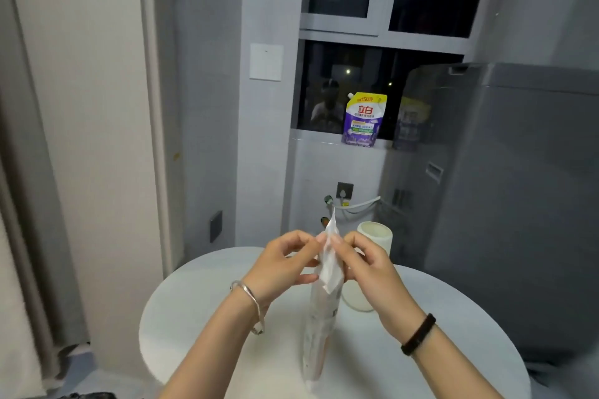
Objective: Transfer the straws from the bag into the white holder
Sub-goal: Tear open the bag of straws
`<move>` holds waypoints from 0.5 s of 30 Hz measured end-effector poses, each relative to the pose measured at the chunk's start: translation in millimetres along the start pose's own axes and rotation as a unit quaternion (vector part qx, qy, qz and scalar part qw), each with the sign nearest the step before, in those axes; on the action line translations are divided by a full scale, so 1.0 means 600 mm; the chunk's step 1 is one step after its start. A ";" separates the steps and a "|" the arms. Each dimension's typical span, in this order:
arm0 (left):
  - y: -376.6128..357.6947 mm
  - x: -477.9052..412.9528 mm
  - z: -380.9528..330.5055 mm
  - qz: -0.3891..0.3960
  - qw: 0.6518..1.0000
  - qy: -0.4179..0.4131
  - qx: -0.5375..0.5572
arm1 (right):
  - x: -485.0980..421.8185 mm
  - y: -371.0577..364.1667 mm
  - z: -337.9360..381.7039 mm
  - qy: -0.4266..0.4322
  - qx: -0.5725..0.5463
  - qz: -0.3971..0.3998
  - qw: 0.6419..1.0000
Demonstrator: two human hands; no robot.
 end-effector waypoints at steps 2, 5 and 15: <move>-0.009 0.006 -0.002 -0.011 1.000 -0.005 -0.005 | 0.006 0.004 -0.002 -0.013 -0.011 0.002 1.000; -0.018 0.014 0.000 -0.037 0.999 -0.011 -0.031 | 0.012 0.002 -0.006 -0.031 -0.026 -0.001 0.999; -0.018 0.015 0.004 -0.051 0.997 0.002 -0.056 | 0.019 -0.017 -0.014 -0.078 -0.058 -0.003 0.995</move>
Point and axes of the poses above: each hand's wrist, its own x-axis away from the middle knuckle, its own y-axis out of the back of the hand, z = x × y, the point moved 2 cm from there along -x, towards the middle knuckle, and after that the axes turned 8 degrees about -x, right-handed, at the moved point
